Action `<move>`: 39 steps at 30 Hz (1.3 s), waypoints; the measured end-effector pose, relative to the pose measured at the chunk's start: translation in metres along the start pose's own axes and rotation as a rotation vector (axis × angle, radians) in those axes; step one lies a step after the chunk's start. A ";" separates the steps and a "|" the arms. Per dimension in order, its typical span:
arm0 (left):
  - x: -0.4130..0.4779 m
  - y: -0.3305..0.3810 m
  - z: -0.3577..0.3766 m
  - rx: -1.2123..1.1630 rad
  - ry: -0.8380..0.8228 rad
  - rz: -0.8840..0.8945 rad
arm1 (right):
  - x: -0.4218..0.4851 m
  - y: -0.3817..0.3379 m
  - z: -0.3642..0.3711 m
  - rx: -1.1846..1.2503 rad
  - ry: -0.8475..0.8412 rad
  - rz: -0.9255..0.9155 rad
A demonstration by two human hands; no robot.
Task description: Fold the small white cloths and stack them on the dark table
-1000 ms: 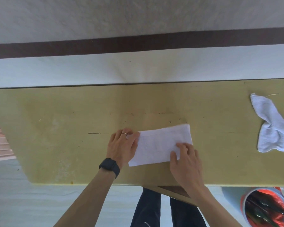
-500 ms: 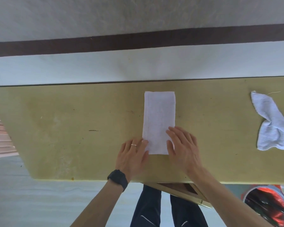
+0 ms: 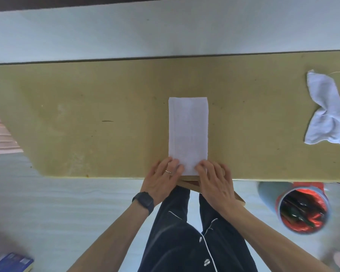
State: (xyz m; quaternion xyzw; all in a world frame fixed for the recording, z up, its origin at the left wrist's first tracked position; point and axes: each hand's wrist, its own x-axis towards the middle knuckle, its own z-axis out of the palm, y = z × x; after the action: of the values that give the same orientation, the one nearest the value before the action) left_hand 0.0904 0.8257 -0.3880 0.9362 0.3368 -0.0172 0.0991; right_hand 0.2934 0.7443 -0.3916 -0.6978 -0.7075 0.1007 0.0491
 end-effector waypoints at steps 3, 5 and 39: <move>0.001 0.005 -0.016 0.009 -0.019 -0.022 | 0.000 -0.001 -0.007 -0.025 0.003 -0.041; 0.000 0.004 -0.021 0.016 -0.011 0.019 | -0.003 -0.001 -0.009 -0.034 0.013 -0.068; 0.143 -0.071 -0.053 -0.874 0.010 -0.804 | 0.157 0.011 -0.039 0.638 -0.038 0.820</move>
State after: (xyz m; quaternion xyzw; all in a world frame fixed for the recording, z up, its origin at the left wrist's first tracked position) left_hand 0.1538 0.9790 -0.3626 0.6077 0.6412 0.0911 0.4595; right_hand 0.3092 0.9038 -0.3675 -0.8660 -0.3108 0.3350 0.2030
